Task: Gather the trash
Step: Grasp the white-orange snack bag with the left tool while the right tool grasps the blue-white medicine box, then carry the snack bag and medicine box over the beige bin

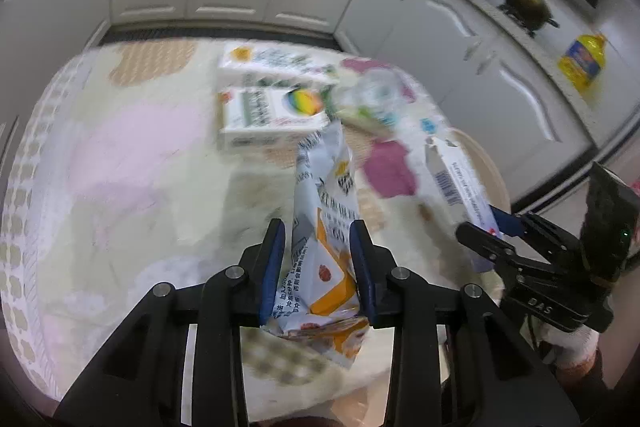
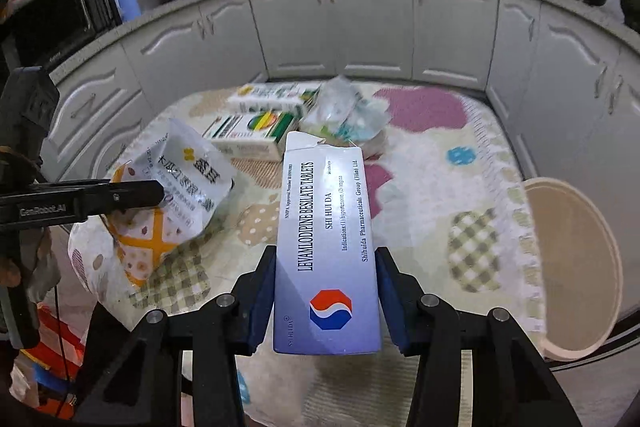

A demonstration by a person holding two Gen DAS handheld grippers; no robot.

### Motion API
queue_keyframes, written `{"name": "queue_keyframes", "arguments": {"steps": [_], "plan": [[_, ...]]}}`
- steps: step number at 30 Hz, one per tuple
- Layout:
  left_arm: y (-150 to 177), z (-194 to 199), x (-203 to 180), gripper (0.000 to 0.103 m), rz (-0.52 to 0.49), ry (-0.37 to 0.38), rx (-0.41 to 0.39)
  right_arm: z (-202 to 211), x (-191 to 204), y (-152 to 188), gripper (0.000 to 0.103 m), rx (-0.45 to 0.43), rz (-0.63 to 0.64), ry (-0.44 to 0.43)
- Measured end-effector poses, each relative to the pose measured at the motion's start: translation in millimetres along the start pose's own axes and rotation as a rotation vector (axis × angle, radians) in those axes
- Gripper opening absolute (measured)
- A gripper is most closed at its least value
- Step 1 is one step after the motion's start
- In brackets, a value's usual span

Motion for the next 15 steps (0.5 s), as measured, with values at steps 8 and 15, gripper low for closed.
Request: {"name": "queue_keyframes", "arguments": {"steps": [8, 15], "plan": [[-15.7, -14.8, -58.7, 0.030, -0.041, 0.070, -0.004, 33.3, -39.0, -2.9, 0.046, -0.060, -0.037, 0.065], [-32.0, -37.6, -119.4, 0.030, -0.080, 0.127, -0.006, 55.9, -88.8, 5.5, 0.046, -0.077, -0.086, 0.151]]}}
Point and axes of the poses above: each gripper's, at about its wrist camera, not at the fingertips, and z roughly against the way its jaws point, x to its left, y to its underside, the point moved 7 cm from there along -z, roughly the way its jaws point, and after that the axes turned 6 degrees about -x, right-handed, at the moved point
